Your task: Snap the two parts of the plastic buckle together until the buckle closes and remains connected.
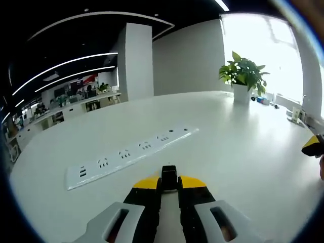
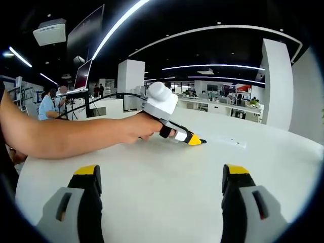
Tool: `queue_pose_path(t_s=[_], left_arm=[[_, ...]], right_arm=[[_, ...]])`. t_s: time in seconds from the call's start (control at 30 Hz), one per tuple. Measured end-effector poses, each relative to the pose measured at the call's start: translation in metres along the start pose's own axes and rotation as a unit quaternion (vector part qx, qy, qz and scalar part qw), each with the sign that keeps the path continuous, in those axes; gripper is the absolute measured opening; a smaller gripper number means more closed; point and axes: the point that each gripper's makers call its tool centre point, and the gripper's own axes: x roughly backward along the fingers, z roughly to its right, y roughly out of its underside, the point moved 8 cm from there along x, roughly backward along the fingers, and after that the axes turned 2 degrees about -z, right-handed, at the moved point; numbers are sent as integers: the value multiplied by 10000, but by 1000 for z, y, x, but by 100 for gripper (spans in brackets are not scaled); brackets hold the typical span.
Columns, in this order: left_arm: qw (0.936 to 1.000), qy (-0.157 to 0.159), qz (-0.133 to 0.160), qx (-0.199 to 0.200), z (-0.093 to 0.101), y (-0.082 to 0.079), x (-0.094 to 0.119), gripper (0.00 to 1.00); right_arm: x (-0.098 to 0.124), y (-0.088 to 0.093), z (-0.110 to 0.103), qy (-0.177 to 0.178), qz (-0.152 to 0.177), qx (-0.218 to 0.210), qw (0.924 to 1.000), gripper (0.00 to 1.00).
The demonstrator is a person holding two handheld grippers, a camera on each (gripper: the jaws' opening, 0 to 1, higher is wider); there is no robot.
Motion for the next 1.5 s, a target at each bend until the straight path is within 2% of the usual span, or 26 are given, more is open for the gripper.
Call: queue_pose_path(t_s=[1.0, 1.07, 1.13, 1.27, 1.33, 1.37, 1.4, 1.43, 1.5], left_arm=[[9999, 46, -62, 88, -1, 3, 1, 11], [10000, 32, -59, 73, -1, 3, 1, 13], [10000, 38, -47, 78, -2, 3, 1, 20], [9999, 102, -39, 92, 0, 4, 1, 23], [9999, 71, -29, 71, 0, 4, 0, 36], [10000, -70, 40, 39, -2, 3, -1, 49], [9997, -204, 110, 10, -4, 1, -2, 68], [9993, -285, 232, 2, -6, -1, -3, 81], [9982, -454, 364, 174, -10, -6, -2, 99]], right_arm=[[-4, 1, 1, -65, -5, 50, 10000, 100], [-4, 2, 1, -73, -19, 51, 10000, 100], [-4, 2, 0, -78, -22, 55, 10000, 100], [-5, 2, -1, -97, -29, 56, 9999, 100], [-5, 3, 0, -96, -37, 53, 9999, 100], [-5, 3, -1, -96, -42, 55, 9999, 100], [-5, 3, -1, -95, -45, 54, 9999, 100], [-5, 4, 0, -82, -54, 52, 9999, 100], [-5, 3, 1, -49, -50, 47, 10000, 100]])
